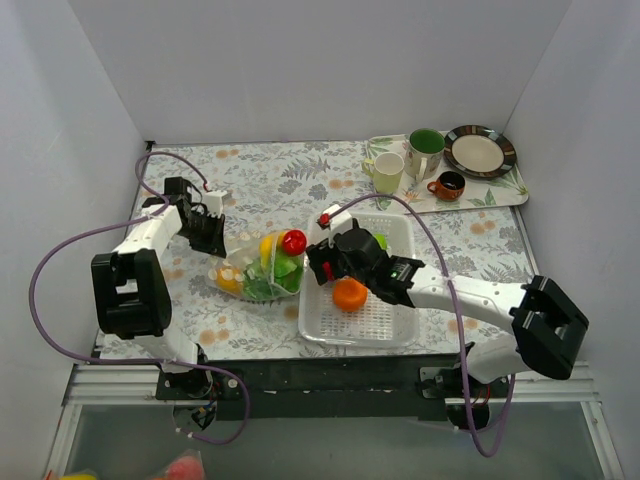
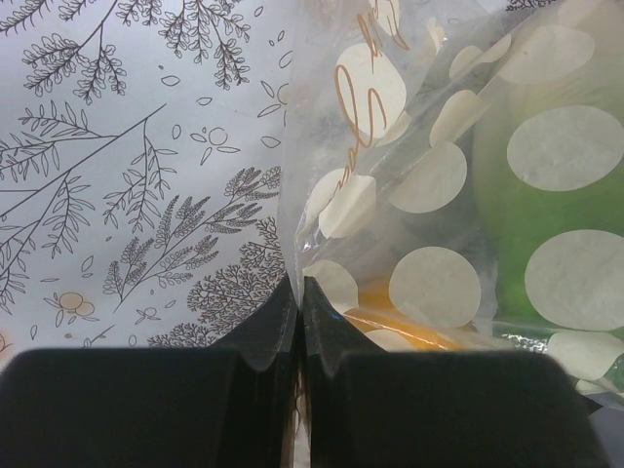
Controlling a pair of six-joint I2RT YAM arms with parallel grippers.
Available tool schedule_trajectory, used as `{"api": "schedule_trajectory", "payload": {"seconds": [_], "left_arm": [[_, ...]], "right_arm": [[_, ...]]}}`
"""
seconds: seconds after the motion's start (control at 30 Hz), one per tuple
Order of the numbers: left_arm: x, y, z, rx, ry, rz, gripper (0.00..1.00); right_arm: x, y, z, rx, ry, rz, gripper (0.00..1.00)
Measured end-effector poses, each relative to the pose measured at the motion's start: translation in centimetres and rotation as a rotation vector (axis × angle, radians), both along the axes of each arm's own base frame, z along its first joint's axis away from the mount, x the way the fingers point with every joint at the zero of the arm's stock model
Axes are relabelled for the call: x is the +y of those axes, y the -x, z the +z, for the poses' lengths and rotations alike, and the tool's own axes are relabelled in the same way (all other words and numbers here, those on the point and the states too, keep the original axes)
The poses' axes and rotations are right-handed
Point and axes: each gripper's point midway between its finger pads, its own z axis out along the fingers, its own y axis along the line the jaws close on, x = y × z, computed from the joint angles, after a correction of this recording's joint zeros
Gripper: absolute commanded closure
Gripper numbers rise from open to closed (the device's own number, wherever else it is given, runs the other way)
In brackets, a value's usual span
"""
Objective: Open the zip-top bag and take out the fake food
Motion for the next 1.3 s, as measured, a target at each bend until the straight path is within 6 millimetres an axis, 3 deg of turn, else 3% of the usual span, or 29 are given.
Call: {"api": "schedule_trajectory", "payload": {"seconds": [0.17,0.27,0.37,0.47,0.6,0.77,0.9,1.0,1.17,1.3], "left_arm": [[0.3,0.2,-0.2,-0.014,-0.018,-0.012,1.00],[1.0,1.3,-1.3,-0.010,-0.065,-0.023,1.00],[2.1,2.2,-2.2,-0.013,-0.126,-0.032,1.00],[3.8,2.9,-3.1,-0.019,-0.198,-0.029,1.00],[6.6,2.9,-3.8,-0.030,-0.285,-0.001,1.00],[9.8,2.6,-3.7,-0.049,-0.355,0.041,1.00],[11.1,2.5,-3.1,-0.059,-0.388,0.053,1.00],[11.4,1.4,-1.8,-0.087,-0.401,0.052,1.00],[11.5,-0.1,0.3,-0.148,-0.400,0.051,1.00],[11.2,0.2,0.3,-0.138,-0.385,0.044,1.00]], "right_arm": [[-3.5,-1.6,1.6,-0.059,0.050,-0.122,0.01],[-5.5,-2.4,2.8,-0.091,0.064,-0.183,0.01],[-5.9,-2.2,3.9,-0.103,0.047,-0.177,0.01],[-4.9,-1.3,4.2,-0.084,0.017,-0.121,0.03],[-1.4,0.3,4.2,-0.037,-0.015,-0.011,0.03],[5.9,3.1,5.4,-0.011,-0.069,0.173,0.01],[11.7,4.6,6.5,-0.013,-0.103,0.280,0.01],[15.3,4.5,6.5,-0.012,-0.120,0.321,0.01],[17.7,2.8,3.8,-0.013,-0.072,0.312,0.01],[18.2,1.9,0.6,0.008,0.003,0.297,0.06]]}}
